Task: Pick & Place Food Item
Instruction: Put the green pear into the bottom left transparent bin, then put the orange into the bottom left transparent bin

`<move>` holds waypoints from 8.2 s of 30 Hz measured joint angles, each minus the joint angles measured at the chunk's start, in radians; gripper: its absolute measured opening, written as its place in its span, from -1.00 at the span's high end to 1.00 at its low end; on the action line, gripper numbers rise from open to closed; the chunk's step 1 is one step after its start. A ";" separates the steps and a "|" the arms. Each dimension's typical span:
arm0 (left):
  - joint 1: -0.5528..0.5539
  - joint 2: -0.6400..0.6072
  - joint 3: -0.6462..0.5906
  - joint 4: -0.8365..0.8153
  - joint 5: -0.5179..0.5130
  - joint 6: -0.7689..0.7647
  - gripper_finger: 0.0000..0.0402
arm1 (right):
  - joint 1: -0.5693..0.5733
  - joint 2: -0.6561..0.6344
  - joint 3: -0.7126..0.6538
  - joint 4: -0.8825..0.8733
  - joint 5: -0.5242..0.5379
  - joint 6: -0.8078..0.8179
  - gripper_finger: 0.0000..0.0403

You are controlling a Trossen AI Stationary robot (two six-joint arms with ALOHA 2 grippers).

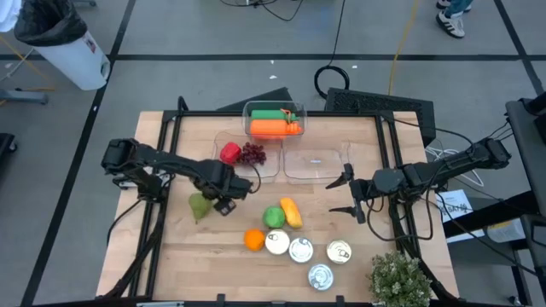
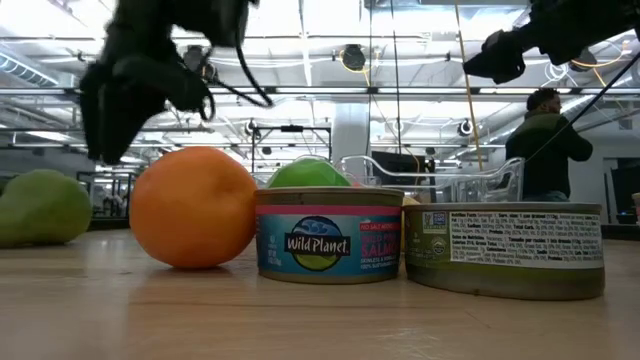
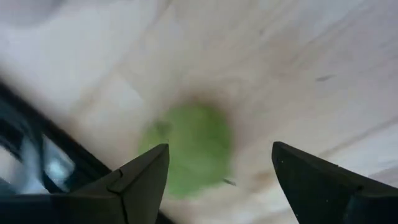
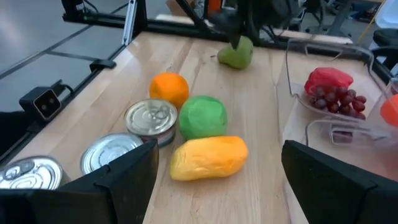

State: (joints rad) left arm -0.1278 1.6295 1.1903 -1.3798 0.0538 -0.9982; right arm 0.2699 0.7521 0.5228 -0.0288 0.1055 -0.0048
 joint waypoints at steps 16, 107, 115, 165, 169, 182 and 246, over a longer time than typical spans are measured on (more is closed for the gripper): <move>-0.351 0.001 -0.035 -0.081 -0.071 -0.841 -0.48 | 0.000 0.000 0.000 -0.031 -0.002 -0.006 -0.59; 0.302 0.049 -0.053 1.001 -0.418 0.256 0.27 | 0.000 0.000 0.000 -0.004 -0.002 0.005 -0.59; 0.282 0.066 -0.053 0.990 -0.359 0.269 -0.32 | 0.000 0.000 0.000 -0.004 -0.002 0.005 -0.59; -0.360 0.238 -0.035 1.012 -0.213 0.769 -0.81 | 0.000 0.000 0.000 0.047 -0.002 0.023 -0.59; -0.343 0.259 -0.035 0.979 -0.213 0.769 -0.81 | 0.000 0.000 -0.007 0.060 -0.002 0.022 -0.59; -0.266 0.094 -0.035 0.826 -0.284 0.771 -0.81 | 0.000 0.000 -0.035 0.075 0.001 0.008 -0.59; -0.099 0.103 -0.149 0.531 -0.052 0.574 -0.67 | 0.000 0.000 -0.035 0.078 -0.001 0.012 -0.59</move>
State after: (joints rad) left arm -0.2263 1.7321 1.0410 -0.8491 0.0021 -0.4246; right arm 0.2699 0.7525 0.4877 0.0490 0.1047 0.0070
